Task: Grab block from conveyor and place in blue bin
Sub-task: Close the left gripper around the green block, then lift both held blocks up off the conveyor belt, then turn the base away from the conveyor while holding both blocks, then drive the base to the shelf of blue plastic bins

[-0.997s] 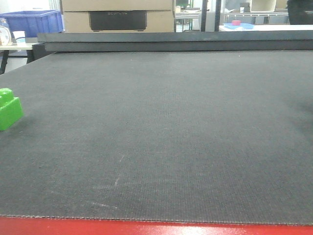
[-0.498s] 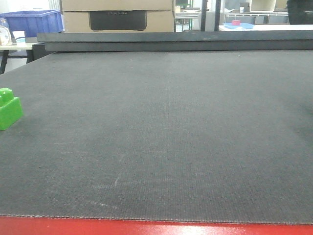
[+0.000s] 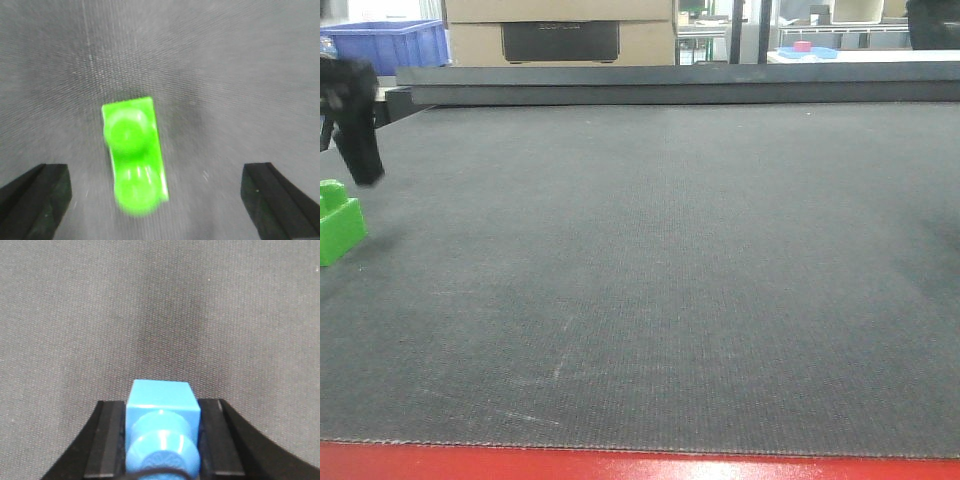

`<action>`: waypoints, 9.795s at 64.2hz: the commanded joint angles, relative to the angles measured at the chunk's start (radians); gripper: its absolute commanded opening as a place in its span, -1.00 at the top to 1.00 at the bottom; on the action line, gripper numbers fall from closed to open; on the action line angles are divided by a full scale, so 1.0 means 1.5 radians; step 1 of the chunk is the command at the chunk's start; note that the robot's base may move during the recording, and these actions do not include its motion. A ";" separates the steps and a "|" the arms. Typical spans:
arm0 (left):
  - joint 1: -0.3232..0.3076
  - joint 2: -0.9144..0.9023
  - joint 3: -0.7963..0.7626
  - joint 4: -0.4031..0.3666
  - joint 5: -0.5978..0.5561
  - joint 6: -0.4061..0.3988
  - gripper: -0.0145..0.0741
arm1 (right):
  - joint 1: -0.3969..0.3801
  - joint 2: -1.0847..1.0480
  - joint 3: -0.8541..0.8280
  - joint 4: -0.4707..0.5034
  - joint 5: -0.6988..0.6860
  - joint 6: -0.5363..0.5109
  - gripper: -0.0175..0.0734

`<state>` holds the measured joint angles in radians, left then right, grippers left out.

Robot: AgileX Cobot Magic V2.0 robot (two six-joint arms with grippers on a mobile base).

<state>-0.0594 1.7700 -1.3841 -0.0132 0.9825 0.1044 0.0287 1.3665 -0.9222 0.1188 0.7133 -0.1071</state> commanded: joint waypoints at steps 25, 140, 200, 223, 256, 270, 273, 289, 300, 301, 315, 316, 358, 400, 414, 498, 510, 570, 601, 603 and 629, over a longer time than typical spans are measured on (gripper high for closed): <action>0.003 0.075 -0.006 0.000 -0.038 -0.010 -0.65 | 0.002 -0.005 0.003 -0.001 -0.012 -0.005 0.95; -0.104 -0.743 0.297 -0.005 -0.191 -0.055 0.92 | 0.094 -0.437 -0.050 -0.001 0.073 -0.005 0.95; -0.104 -0.810 0.297 0.015 -0.195 -0.055 0.92 | 0.122 -0.553 -0.069 -0.001 0.057 -0.005 0.95; -0.104 -0.810 0.297 0.015 -0.195 -0.055 0.92 | 0.122 -0.553 -0.069 -0.001 0.057 -0.005 0.95; -0.104 -0.810 0.297 0.015 -0.195 -0.055 0.92 | 0.122 -0.553 -0.069 -0.001 0.057 -0.005 0.95; -0.104 -0.810 0.297 0.015 -0.195 -0.055 0.92 | 0.122 -0.553 -0.069 -0.001 0.057 -0.005 0.95; -0.104 -0.810 0.297 0.015 -0.195 -0.055 0.92 | 0.122 -0.553 -0.069 -0.001 0.057 -0.005 0.95; -0.104 -0.810 0.297 0.015 -0.195 -0.055 0.92 | 0.122 -0.553 -0.069 -0.001 0.057 -0.005 0.95; -0.104 -0.810 0.297 0.015 -0.195 -0.055 0.92 | 0.122 -0.553 -0.069 -0.001 0.057 -0.005 0.95; -0.104 -0.810 0.297 0.015 -0.195 -0.055 0.92 | 0.122 -0.553 -0.069 -0.001 0.057 -0.005 0.95; -0.104 -0.810 0.297 0.015 -0.195 -0.055 0.92 | 0.122 -0.553 -0.069 -0.001 0.057 -0.005 0.95; -0.104 -0.810 0.297 0.015 -0.195 -0.055 0.92 | 0.122 -0.553 -0.069 -0.001 0.057 -0.005 0.95; -0.104 -0.810 0.297 0.015 -0.195 -0.055 0.92 | 0.122 -0.553 -0.069 -0.001 0.057 -0.005 0.95; -0.104 -0.810 0.297 0.015 -0.195 -0.055 0.92 | 0.122 -0.553 -0.069 -0.001 0.057 -0.005 0.95; -0.104 -0.810 0.297 0.015 -0.195 -0.055 0.92 | 0.122 -0.553 -0.069 -0.001 0.057 -0.005 0.95; -0.104 -0.810 0.297 0.015 -0.195 -0.055 0.92 | 0.122 -0.553 -0.069 -0.001 0.057 -0.005 0.95; -0.104 -0.810 0.297 0.015 -0.195 -0.055 0.92 | 0.122 -0.553 -0.069 -0.001 0.057 -0.005 0.95; -0.104 -0.810 0.297 0.015 -0.195 -0.055 0.92 | 0.122 -0.553 -0.069 -0.001 0.057 -0.005 0.95; -0.104 -0.810 0.297 0.015 -0.195 -0.055 0.92 | 0.122 -0.553 -0.069 -0.001 0.057 -0.005 0.95; -0.104 -0.810 0.297 0.015 -0.195 -0.055 0.92 | 0.122 -0.553 -0.069 -0.001 0.057 -0.005 0.95; -0.104 -0.810 0.297 0.015 -0.195 -0.055 0.92 | 0.122 -0.553 -0.069 -0.001 0.057 -0.005 0.95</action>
<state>-0.2094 0.5602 -0.9375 0.0124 0.7081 0.0264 0.2104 0.5396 -1.0163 0.1204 0.8227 -0.1078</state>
